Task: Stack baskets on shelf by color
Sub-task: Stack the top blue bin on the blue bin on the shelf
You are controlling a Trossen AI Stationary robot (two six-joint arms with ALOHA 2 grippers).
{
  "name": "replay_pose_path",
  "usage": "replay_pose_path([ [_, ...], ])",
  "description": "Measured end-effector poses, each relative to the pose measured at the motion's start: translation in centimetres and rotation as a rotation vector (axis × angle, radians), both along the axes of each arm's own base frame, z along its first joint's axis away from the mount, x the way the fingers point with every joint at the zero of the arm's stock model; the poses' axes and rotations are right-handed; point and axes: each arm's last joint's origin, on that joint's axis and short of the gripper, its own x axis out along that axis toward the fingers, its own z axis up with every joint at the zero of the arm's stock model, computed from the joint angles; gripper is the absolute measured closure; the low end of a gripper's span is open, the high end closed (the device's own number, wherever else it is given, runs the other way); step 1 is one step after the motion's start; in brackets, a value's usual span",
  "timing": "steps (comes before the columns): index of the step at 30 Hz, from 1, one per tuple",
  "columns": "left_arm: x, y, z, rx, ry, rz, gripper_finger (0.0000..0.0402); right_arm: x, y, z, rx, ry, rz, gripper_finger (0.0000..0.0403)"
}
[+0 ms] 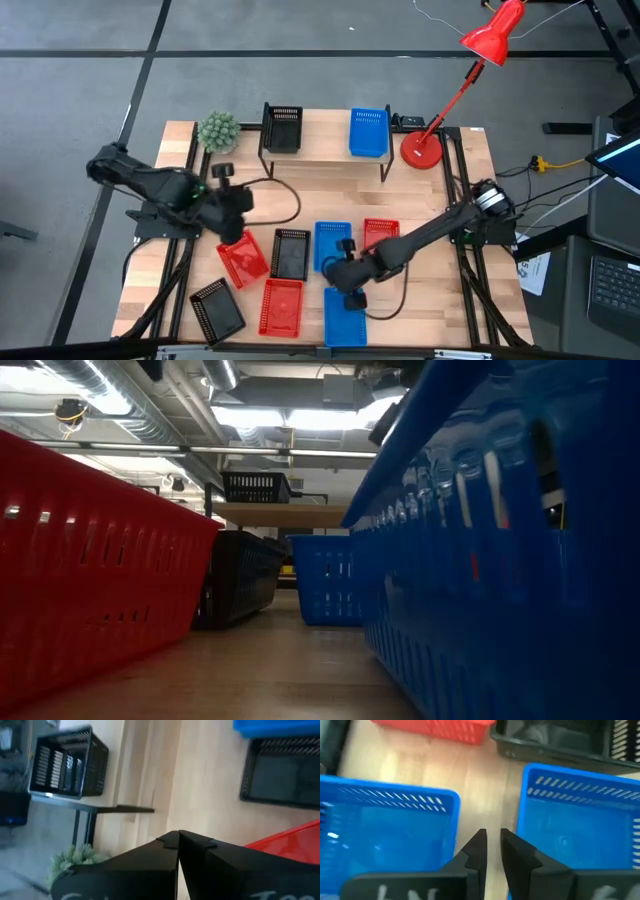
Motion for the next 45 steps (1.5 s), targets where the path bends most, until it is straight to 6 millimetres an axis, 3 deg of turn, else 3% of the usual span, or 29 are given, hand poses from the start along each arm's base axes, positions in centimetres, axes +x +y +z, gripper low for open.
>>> replay_pose_path([
  [4, -1.3, -1.3, 0.5, -0.025, -0.066, -0.034, 0.0401, 1.3, 0.5, 0.5, -0.046, 0.053, -0.008, 0.0342],
  [10, -2.3, -2.7, 0.7, -0.05, -0.11, -0.067, 0.0401, 2.5, 1.0, 3.1, -0.035, -0.003, 0.024, 0.0311],
  [15, -2.7, -3.6, 0.3, -0.063, -0.113, -0.089, 0.0401, 2.5, 0.3, 2.5, 0.001, 0.05, 0.011, 0.0274],
  [22, -3.4, -4.7, -2.7, -0.003, -0.087, -0.102, 0.0401, 2.1, -0.6, 1.1, -0.046, 0.087, -0.056, 0.0245],
  [37, -3.2, -6.9, -9.2, 0.001, -0.121, -0.219, 0.0401, 1.2, -1.2, -2.2, -0.051, 0.089, -0.068, 0.0244],
  [41, -3.0, -7.2, -11.1, -0.054, -0.144, -0.268, 0.0401, 1.0, -1.7, -3.0, -0.036, 0.113, -0.105, 0.0262],
  [45, -2.7, -7.4, -12.3, -0.075, -0.188, -0.335, 0.0401, 0.9, -2.0, -3.3, 0.0, 0.128, -0.183, 0.0313],
])
